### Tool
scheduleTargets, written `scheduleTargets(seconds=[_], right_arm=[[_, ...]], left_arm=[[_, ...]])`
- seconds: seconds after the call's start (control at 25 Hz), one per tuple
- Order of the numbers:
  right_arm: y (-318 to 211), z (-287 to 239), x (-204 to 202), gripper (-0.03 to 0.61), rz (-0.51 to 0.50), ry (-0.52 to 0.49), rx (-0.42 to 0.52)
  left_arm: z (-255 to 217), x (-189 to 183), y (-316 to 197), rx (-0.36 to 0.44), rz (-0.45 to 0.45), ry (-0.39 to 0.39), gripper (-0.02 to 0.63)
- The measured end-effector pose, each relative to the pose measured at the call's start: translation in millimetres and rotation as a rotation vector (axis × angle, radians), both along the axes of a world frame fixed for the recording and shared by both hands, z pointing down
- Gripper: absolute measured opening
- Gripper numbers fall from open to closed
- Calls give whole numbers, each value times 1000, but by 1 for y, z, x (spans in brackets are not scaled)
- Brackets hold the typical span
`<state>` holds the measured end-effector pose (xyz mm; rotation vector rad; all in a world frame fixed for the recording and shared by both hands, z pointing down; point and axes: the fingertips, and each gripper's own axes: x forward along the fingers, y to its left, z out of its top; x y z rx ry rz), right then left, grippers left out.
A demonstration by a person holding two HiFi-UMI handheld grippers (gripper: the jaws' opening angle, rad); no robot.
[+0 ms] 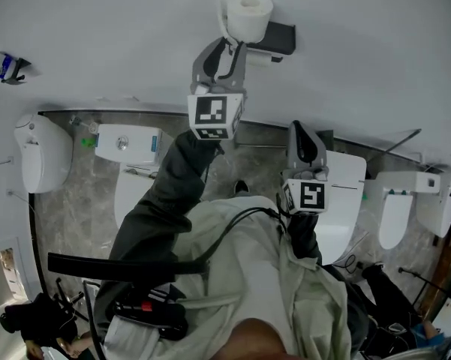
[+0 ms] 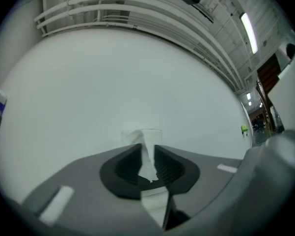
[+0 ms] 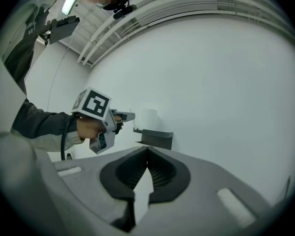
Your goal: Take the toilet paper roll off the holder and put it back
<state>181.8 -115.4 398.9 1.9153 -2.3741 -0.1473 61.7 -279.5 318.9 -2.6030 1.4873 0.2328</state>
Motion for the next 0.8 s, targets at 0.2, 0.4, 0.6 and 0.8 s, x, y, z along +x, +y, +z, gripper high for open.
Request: scheduleTargets(seconds=[0.2, 0.4, 0.6, 0.8], right_arm=[[4, 2, -31, 0, -32, -5, -9], [13, 0, -61, 0, -57, -10, 8], [20, -7, -82, 0, -52, -13, 36], [24, -6, -103, 0, -56, 3, 34]], left_arm=[[12, -37, 36, 14, -14, -75, 8], [26, -85, 80, -71, -20, -14, 6], [37, -108, 116, -119, 0, 32, 6], [48, -119, 132, -141, 21, 14, 6]])
